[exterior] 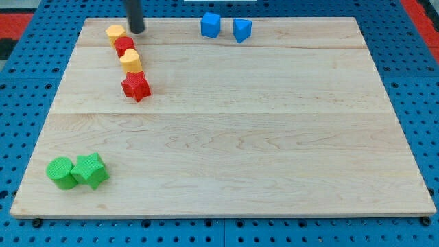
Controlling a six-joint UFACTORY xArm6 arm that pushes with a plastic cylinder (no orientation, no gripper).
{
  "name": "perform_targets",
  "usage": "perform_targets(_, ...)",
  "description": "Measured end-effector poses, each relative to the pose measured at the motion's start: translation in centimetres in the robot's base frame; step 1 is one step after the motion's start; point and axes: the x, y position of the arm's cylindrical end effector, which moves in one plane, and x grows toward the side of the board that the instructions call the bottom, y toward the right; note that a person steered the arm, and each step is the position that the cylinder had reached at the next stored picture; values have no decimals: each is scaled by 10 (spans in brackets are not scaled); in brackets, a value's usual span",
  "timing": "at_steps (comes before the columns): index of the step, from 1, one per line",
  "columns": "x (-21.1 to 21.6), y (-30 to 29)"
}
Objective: Move the yellow hexagon above to the red circle
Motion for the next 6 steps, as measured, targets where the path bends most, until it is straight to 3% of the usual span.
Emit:
perform_targets(2,0,-81)
perform_targets(4,-4,-78)
perform_targets(5,30,-74)
perform_targets(6,21,-16)
